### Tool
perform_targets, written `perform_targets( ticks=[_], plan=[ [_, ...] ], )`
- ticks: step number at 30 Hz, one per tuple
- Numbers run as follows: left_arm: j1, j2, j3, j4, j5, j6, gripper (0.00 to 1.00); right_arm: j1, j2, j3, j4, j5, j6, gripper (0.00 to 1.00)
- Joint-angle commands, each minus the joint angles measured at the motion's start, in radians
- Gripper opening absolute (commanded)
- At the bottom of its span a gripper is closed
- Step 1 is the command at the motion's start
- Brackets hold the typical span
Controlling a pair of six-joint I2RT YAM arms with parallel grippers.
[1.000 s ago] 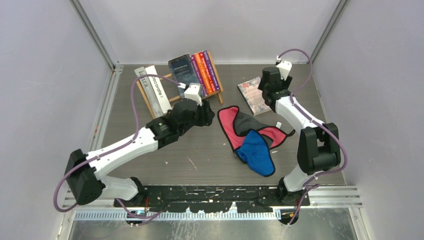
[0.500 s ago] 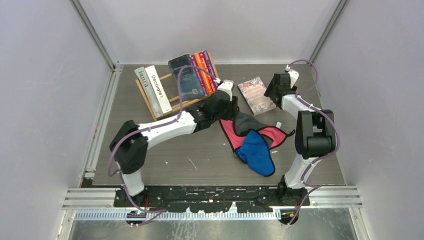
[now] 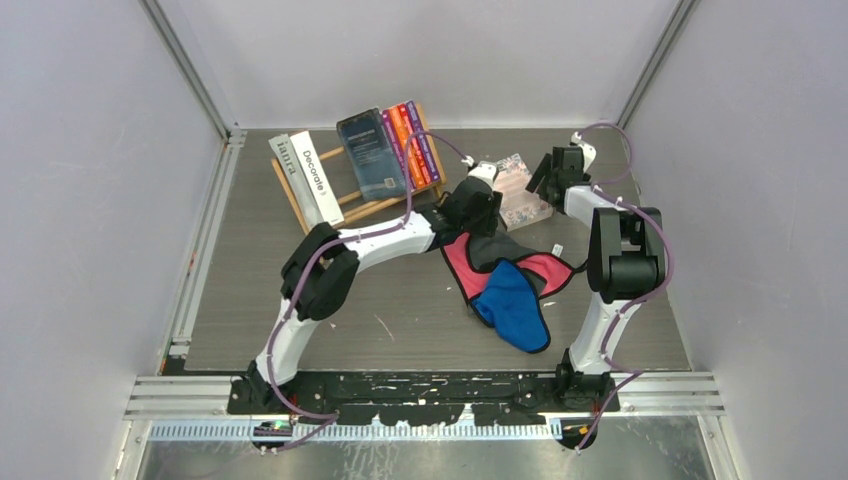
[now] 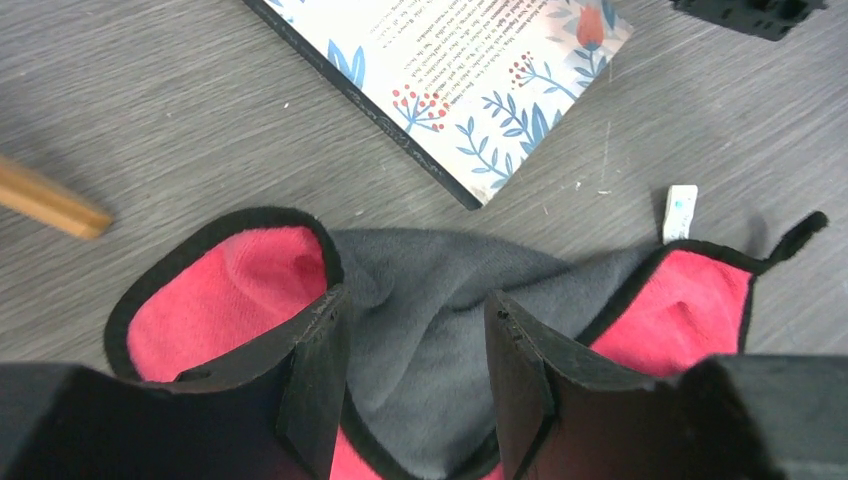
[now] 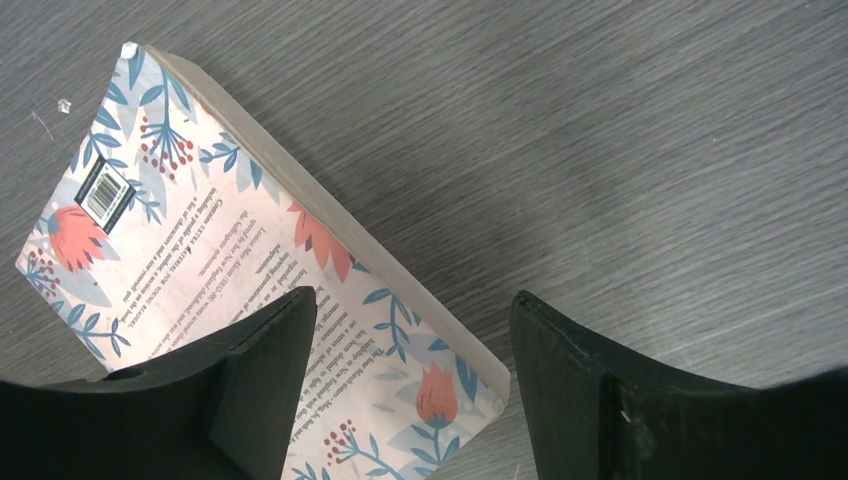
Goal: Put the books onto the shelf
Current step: Pick up the book from the center of the board.
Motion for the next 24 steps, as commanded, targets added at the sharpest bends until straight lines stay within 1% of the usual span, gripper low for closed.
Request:
perform_targets(
  ticks=[1, 7, 14, 20, 24],
  plan=[
    [0.018, 0.060, 0.104, -0.001, 0.029, -0.011, 0.52, -0.016, -0.004, 0.024, 0.064, -0.030, 0.027, 0.76],
    [0.045, 0.133, 0.205, -0.024, 0.033, -0.025, 0.53, -0.020, -0.006, 0.028, 0.032, -0.052, 0.036, 0.76],
    [0.071, 0.209, 0.314, -0.068, 0.037, -0.040, 0.54, -0.019, -0.009, 0.047, -0.059, -0.081, 0.082, 0.76],
    [0.080, 0.287, 0.423, -0.111, 0.051, -0.048, 0.54, -0.019, 0.021, 0.067, -0.069, -0.140, 0.100, 0.77],
    [0.085, 0.331, 0.490, -0.137, 0.061, -0.058, 0.54, -0.019, 0.025, 0.068, -0.087, -0.145, 0.108, 0.77]
  ],
)
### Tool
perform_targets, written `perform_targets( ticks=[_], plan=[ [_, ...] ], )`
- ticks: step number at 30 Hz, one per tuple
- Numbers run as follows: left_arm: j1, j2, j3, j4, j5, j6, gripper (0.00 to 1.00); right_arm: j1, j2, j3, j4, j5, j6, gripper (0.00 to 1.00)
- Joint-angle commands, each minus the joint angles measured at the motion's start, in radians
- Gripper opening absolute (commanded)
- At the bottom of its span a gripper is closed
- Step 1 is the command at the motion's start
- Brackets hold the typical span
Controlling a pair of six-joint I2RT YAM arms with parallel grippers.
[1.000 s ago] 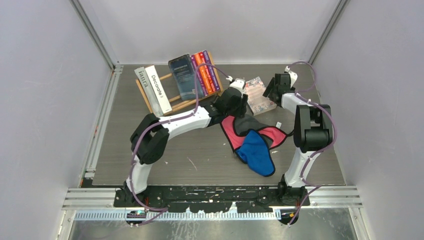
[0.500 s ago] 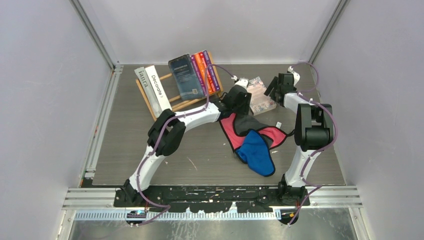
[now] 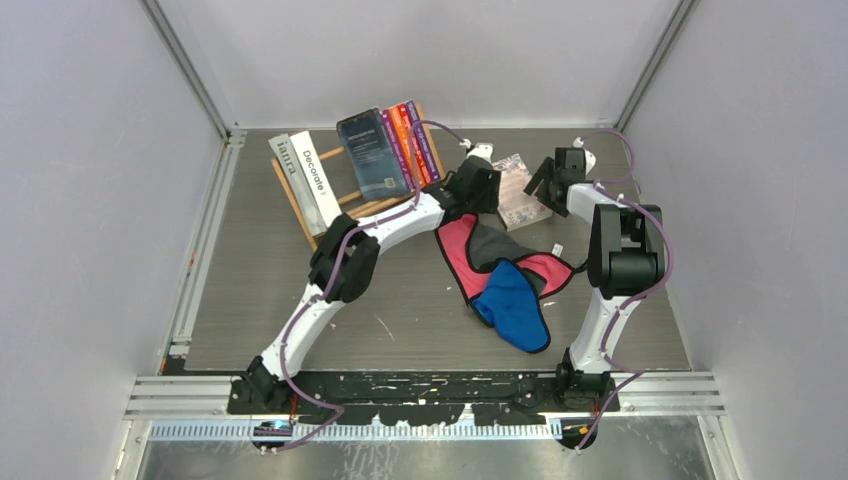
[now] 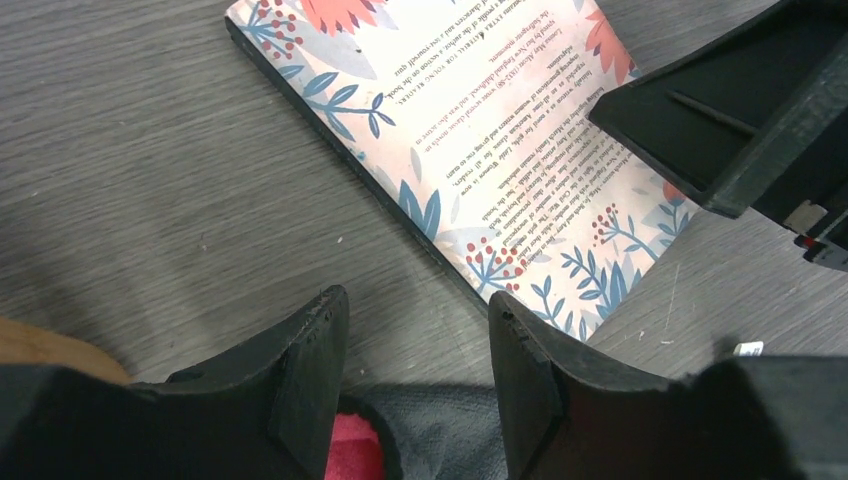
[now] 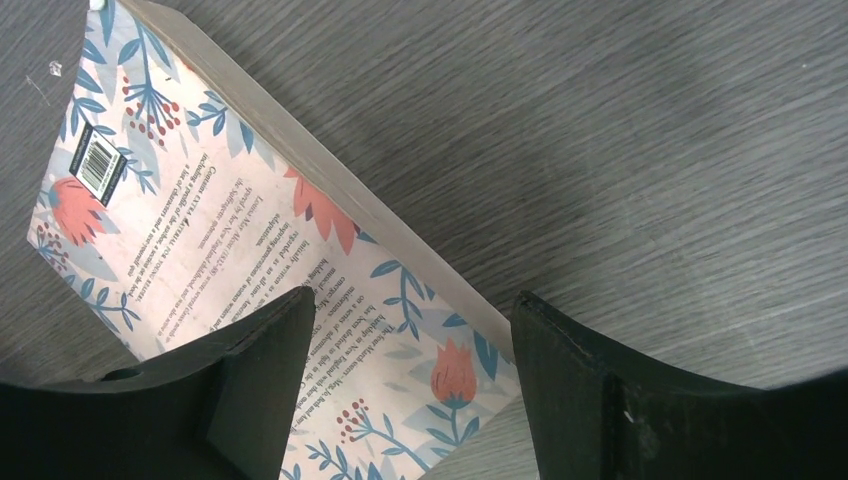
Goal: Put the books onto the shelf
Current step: Pick up the book from the center of the board.
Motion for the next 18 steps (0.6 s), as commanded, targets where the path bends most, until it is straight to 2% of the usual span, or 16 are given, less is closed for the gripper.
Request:
perform_targets(
  ticks=[1, 10, 18],
  plan=[
    [0.003, 0.040, 0.109, -0.036, 0.026, -0.014, 0.54, -0.002, -0.007, 0.033, -0.006, -0.033, 0.029, 0.77],
    [0.013, 0.088, 0.182, -0.059, 0.029, -0.023, 0.54, -0.002, -0.019, -0.003, -0.008, -0.076, 0.062, 0.77],
    [0.017, 0.110, 0.211, -0.077, 0.046, -0.032, 0.54, 0.008, -0.075, -0.101, 0.027, -0.176, 0.094, 0.78]
  ],
)
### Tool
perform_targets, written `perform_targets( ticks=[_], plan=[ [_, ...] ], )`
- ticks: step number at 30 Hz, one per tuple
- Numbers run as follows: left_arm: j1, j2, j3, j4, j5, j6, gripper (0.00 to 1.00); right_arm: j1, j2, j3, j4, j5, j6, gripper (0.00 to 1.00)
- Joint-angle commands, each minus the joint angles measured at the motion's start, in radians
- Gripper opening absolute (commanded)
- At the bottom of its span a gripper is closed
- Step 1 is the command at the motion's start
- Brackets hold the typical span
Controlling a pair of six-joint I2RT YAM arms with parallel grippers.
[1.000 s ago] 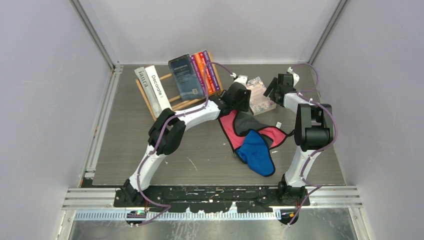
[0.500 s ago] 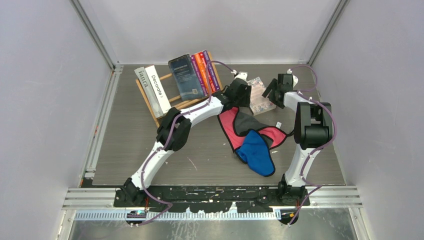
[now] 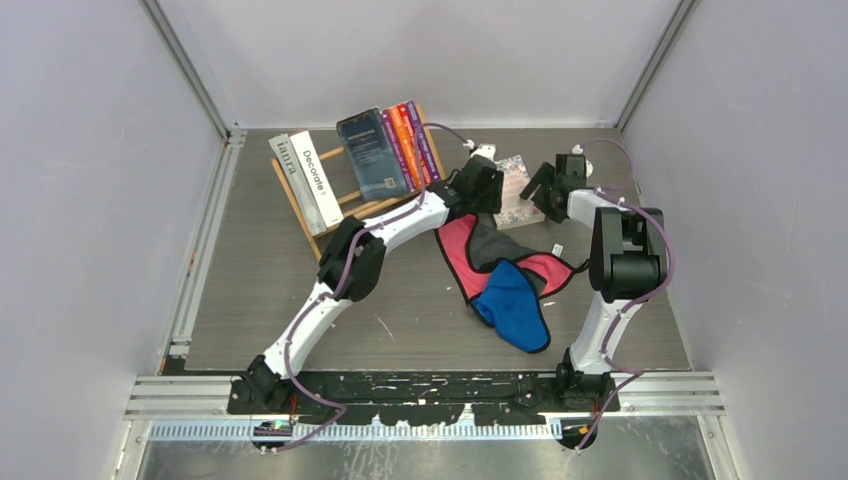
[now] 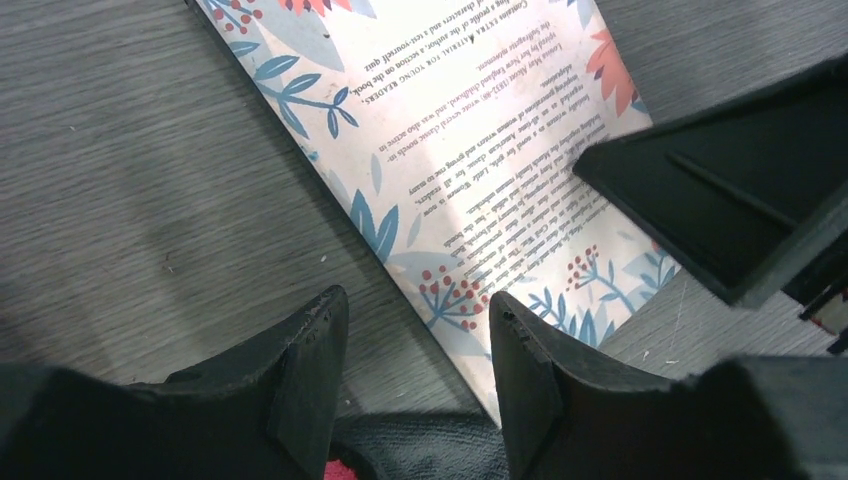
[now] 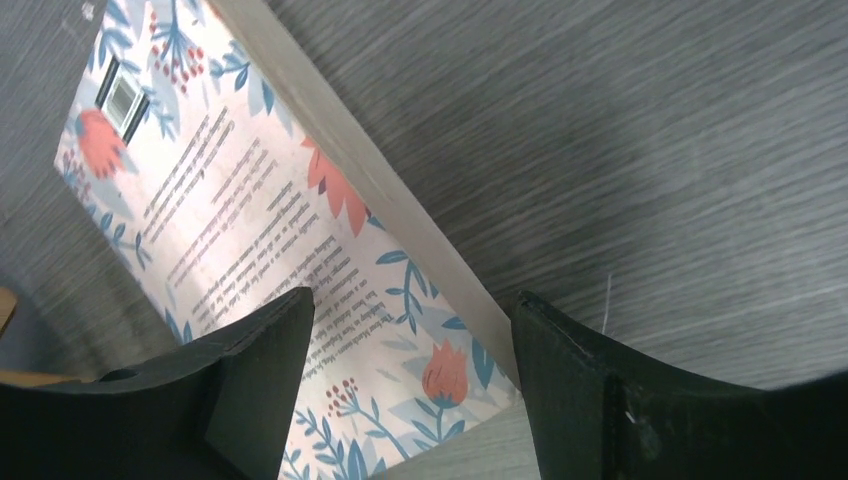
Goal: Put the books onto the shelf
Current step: Pick up the book from the center of the board.
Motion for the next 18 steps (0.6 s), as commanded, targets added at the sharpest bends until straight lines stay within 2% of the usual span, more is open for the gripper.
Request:
perform_targets(
  ticks=[1, 9, 13, 18],
  plan=[
    [0.006, -0.007, 0.044, 0.005, 0.021, -0.004, 0.55, 0.015, -0.073, -0.066, 0.015, -0.093, 0.047, 0.77],
    [0.012, -0.025, 0.005, 0.016, 0.027, 0.005, 0.54, 0.028, -0.087, -0.081, 0.021, -0.116, 0.050, 0.76],
    [0.012, -0.026, -0.007, 0.019, 0.030, 0.010, 0.54, 0.069, -0.088, -0.090, 0.030, -0.122, 0.050, 0.69],
    [0.012, -0.028, -0.019, 0.024, 0.032, 0.012, 0.54, 0.071, -0.139, -0.147, 0.146, -0.183, 0.084, 0.62]
  ],
)
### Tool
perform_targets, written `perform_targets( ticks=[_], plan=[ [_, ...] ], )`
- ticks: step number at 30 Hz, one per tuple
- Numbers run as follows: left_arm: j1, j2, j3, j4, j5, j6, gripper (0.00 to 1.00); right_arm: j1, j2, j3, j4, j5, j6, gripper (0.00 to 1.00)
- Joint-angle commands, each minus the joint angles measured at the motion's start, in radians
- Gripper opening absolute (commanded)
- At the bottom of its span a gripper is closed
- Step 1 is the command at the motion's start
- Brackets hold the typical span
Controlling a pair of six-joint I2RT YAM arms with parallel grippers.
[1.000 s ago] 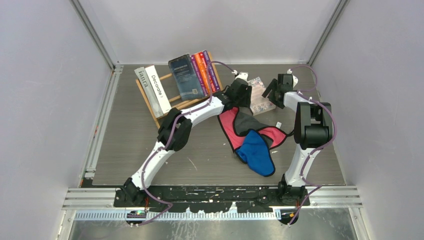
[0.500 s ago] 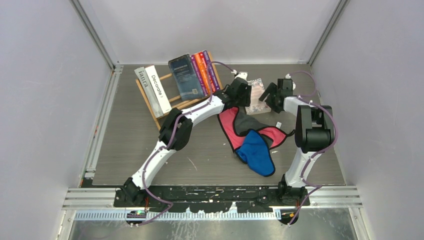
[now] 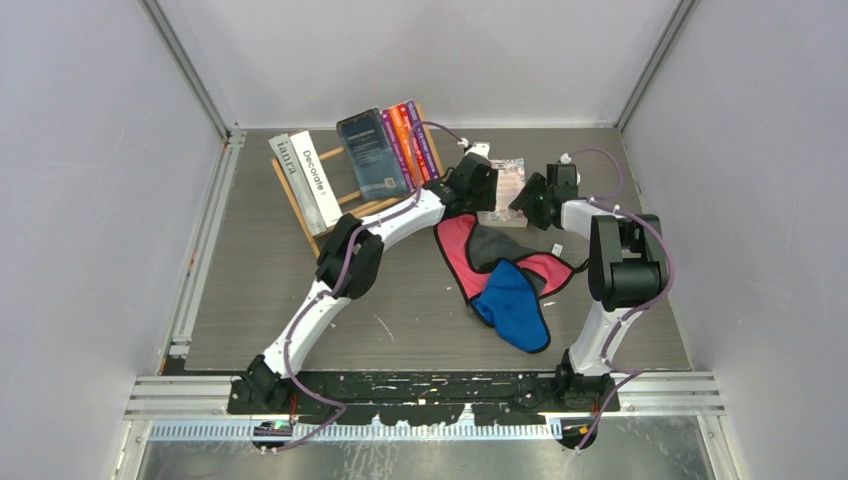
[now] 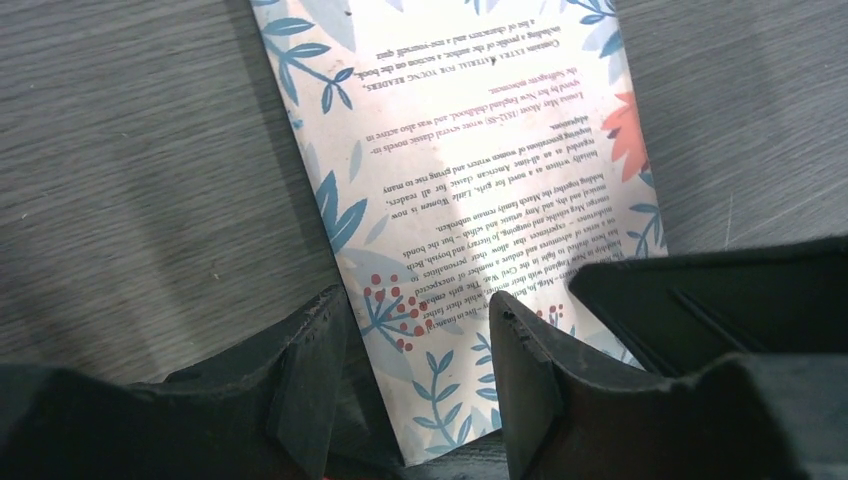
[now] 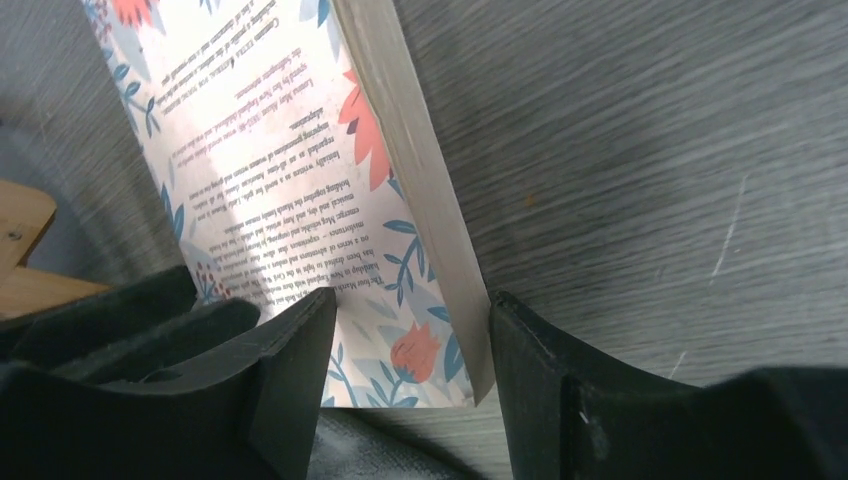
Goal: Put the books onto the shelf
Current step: Pick up the book from the center of the board.
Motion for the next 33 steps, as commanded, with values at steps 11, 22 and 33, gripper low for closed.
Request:
perform_targets(
  ticks=[11, 22, 33],
  plan=[
    [0.002, -0.040, -0.025, 0.035, 0.027, 0.012, 0.54, 0.022, -0.159, -0.100, 0.260, -0.190, 0.142, 0.62],
    [0.002, -0.046, -0.033, 0.042, 0.034, 0.003, 0.54, 0.036, -0.120, -0.097, 0.335, -0.257, 0.199, 0.64],
    [0.008, -0.057, -0.067, 0.051, 0.018, 0.002, 0.54, 0.058, -0.046, -0.072, 0.290, -0.276, 0.198, 0.64]
  ],
)
